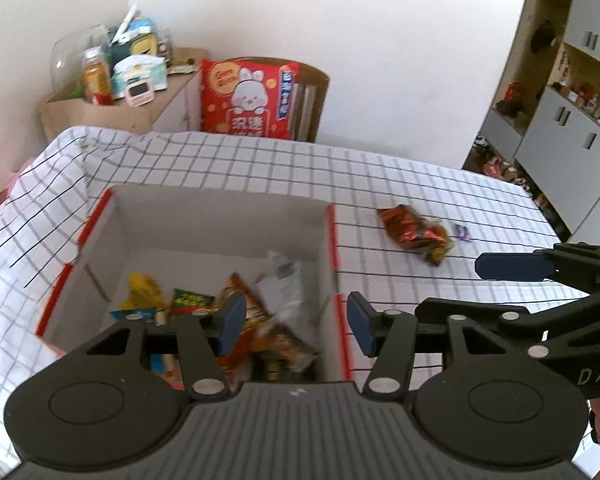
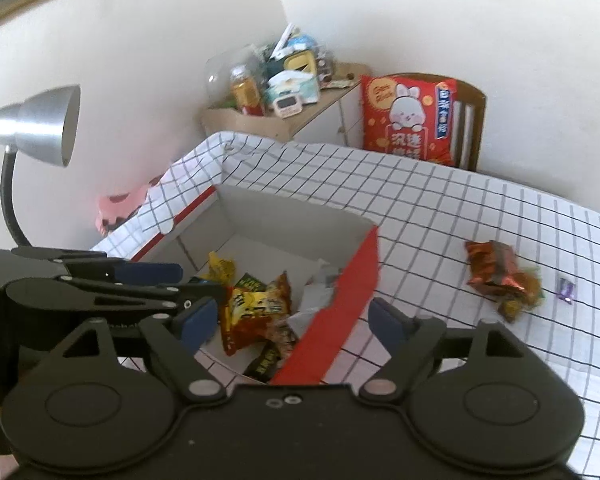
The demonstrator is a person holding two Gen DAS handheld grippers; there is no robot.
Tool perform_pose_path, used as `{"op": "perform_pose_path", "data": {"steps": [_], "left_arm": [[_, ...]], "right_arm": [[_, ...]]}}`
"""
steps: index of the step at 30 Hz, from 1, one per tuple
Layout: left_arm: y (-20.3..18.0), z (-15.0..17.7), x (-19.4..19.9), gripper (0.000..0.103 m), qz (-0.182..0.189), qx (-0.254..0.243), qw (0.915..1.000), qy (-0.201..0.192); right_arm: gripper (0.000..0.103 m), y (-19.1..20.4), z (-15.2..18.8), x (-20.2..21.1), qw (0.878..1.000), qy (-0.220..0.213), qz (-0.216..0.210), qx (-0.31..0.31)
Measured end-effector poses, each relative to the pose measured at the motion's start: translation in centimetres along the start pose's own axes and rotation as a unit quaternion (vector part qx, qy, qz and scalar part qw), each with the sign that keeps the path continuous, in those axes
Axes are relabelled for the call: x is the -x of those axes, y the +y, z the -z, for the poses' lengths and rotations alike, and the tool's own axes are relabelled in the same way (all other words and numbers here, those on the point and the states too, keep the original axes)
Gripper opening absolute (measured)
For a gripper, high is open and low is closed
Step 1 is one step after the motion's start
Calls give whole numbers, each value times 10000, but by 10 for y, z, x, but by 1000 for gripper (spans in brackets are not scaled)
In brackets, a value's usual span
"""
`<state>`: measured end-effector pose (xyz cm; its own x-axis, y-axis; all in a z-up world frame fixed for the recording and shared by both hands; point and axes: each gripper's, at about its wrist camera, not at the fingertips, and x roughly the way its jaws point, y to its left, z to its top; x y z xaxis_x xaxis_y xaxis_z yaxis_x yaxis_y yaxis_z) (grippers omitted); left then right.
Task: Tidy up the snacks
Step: 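Withdraw both grippers from the box toward the last snacks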
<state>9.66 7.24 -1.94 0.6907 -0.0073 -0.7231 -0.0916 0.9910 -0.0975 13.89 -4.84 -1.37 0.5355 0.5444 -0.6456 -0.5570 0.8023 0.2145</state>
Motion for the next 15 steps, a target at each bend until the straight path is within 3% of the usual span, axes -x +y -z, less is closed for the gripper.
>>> {"op": "perform_pose_path", "data": {"steps": [5,9,15], "left_arm": [[-36,-2,-5,58,191,-164,9997,-20],[-62,-3,-14,71,263,-199,9994,-46],[-99,-3,-36,73,418,-211,9989,76]], "right_arm": [[92,-31,9,24,9995,-190,106,-233],[98,-59,18,41,9984,-342,241,-390],[102,-102,30,55,9963,-430,452,-595]]}}
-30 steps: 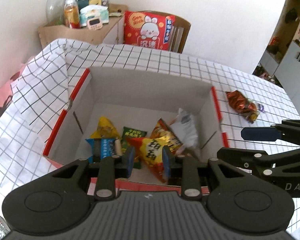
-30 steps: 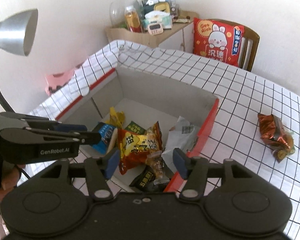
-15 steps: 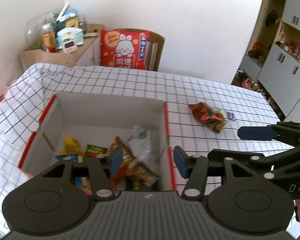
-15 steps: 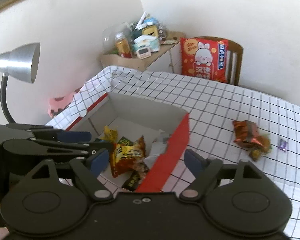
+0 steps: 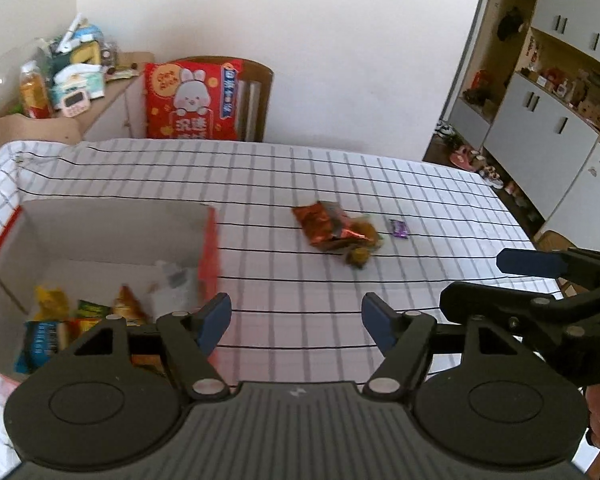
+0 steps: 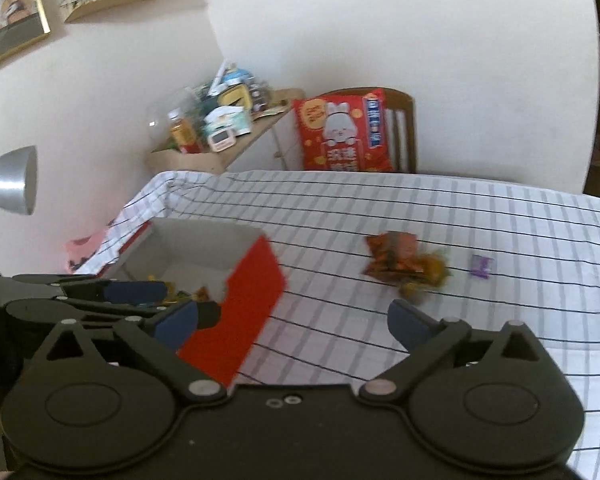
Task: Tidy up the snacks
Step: 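Withdraw both grippers from the box toward the last snacks, then grasp the orange-brown packet with the left gripper while the right grasps the purple candy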
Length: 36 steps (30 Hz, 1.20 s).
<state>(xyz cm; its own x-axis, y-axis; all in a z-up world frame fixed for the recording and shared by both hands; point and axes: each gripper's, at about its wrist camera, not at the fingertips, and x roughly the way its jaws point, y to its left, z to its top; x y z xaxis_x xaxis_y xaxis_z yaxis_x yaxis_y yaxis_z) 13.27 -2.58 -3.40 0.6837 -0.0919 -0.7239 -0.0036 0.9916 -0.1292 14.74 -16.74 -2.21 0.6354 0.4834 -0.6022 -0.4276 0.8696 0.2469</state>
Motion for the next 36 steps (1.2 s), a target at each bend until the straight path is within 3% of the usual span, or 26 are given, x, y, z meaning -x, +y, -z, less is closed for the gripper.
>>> {"op": "perform_pose_path", "data": {"steps": [8,17,27,36], "left_arm": [[-30,-16,-46,75,-7,364,9989,284],[-53,-52,-107,75,-451,483,9964,524],[-53,-87,-181,75,-801,791,9891,945],[-45,-98,-240,75,-1029,1025,9800,1360]], "right_arm": [[103,-65,-3,-1,9991,40,422,-88],[102,-137,-14,-36,9948,224,978,-199],[100,-175,-25,-97,9913,545,1181,-226],[94,-191,-31,-152,9868,786,1403,-177]]}}
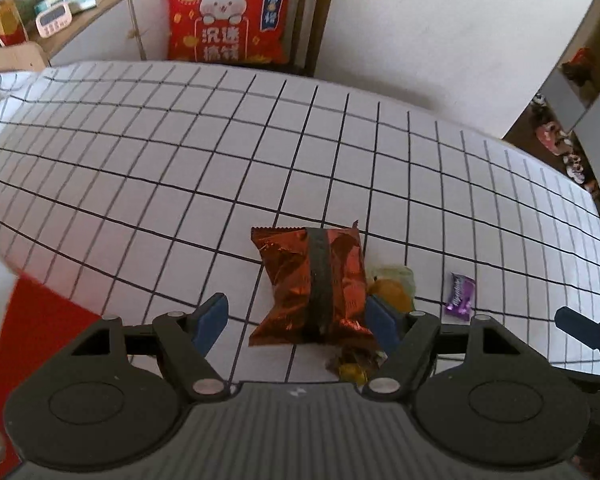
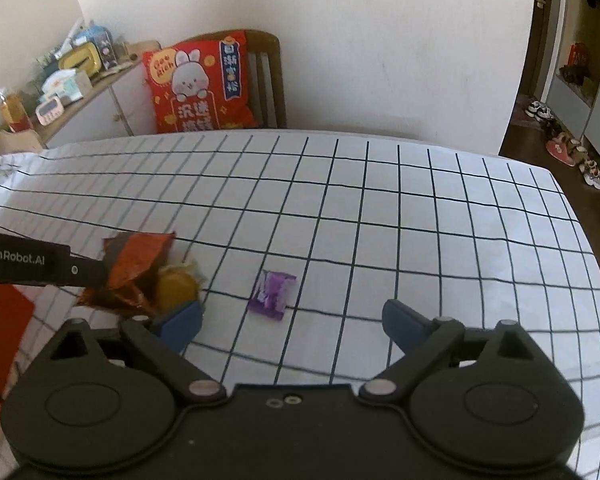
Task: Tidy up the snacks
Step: 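Grasp the orange-brown packet with the left gripper while the right grasps the purple candy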
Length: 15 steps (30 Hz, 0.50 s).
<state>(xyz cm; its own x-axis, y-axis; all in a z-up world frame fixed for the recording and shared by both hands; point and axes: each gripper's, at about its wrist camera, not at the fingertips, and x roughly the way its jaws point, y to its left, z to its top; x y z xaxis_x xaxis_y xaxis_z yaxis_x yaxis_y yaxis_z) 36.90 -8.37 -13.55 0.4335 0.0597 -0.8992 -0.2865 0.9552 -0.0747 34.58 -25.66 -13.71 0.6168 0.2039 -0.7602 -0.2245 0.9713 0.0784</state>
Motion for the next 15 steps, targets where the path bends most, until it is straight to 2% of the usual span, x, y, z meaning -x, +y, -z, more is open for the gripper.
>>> {"op": "perform_pose_path", "data": {"steps": [10,15], "left_arm": [[-7,-17,-33,75,-82,83,9998,172],[-9,-17,-43,75,-30,78,9997,226]], "right_arm": [[80,7,-6,-46,9996,247,95,84],[68,10,-7,-57,9996,265,74,78]]}}
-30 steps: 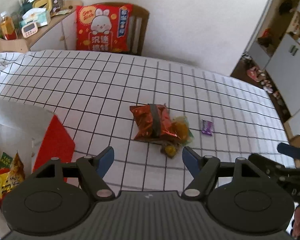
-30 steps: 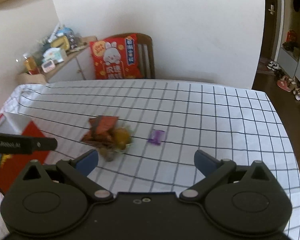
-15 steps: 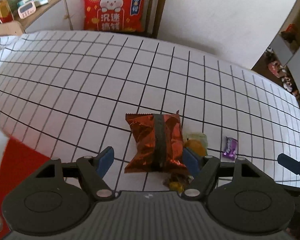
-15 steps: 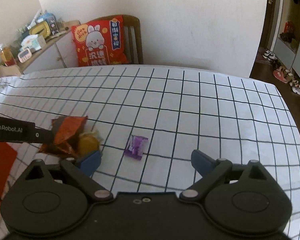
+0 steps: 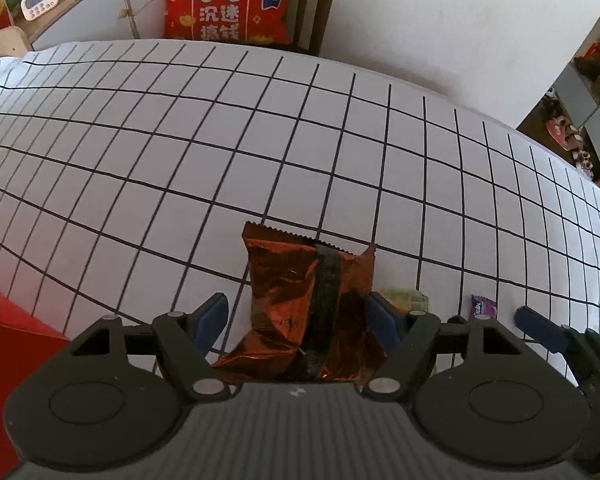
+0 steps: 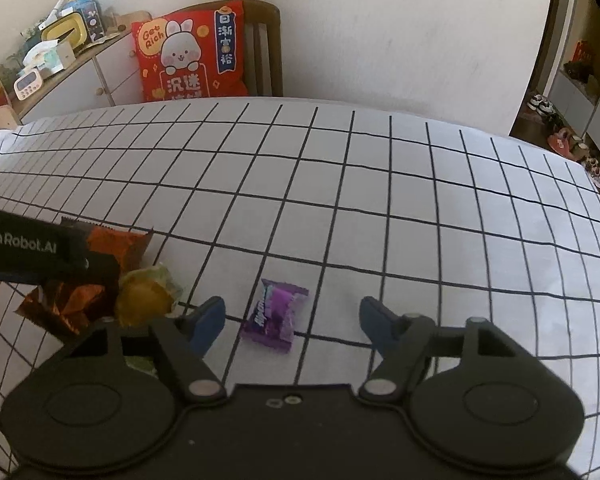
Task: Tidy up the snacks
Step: 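Grasp the orange-brown packet with the left gripper while the right grasps the purple candy, then carry the orange-brown packet and purple candy over the box and lower them inside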
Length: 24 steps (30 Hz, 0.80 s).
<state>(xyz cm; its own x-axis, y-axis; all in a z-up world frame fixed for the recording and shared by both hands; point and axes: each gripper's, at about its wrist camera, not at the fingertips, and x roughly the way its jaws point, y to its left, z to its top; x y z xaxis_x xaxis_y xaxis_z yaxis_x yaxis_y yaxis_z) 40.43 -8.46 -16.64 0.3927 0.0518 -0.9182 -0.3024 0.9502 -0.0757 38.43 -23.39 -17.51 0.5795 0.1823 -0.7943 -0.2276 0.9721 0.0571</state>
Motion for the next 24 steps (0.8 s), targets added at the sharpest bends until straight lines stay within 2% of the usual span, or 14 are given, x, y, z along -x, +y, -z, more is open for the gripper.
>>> {"op": "perform_pose_path", "data": {"steps": [3,4,6,11,16,24], "left_arm": [[1,0,-3,75,37,1,10000,8],[2,1,-3,74,51,3,10000,5],[4,2,-3,64,93,-16,10000,-9],[5,6,1,49,119,-92,9999,-66],[10,10,8,46,87,-23,9999,-63],[22,23,34,45,100,90,9999,-79]], "right_arm": [[62,5,2,-1,9998,-101,91,174],[56,7,2,-2,9995,-128,130,241],[48,10,3,-1,9991,-169,180,340],[21,11,5,3,9989,-198,208,364],[20,8,8,10,9992,-205,180,277],[20,2,17,43,9997,-149,-197,93]]}}
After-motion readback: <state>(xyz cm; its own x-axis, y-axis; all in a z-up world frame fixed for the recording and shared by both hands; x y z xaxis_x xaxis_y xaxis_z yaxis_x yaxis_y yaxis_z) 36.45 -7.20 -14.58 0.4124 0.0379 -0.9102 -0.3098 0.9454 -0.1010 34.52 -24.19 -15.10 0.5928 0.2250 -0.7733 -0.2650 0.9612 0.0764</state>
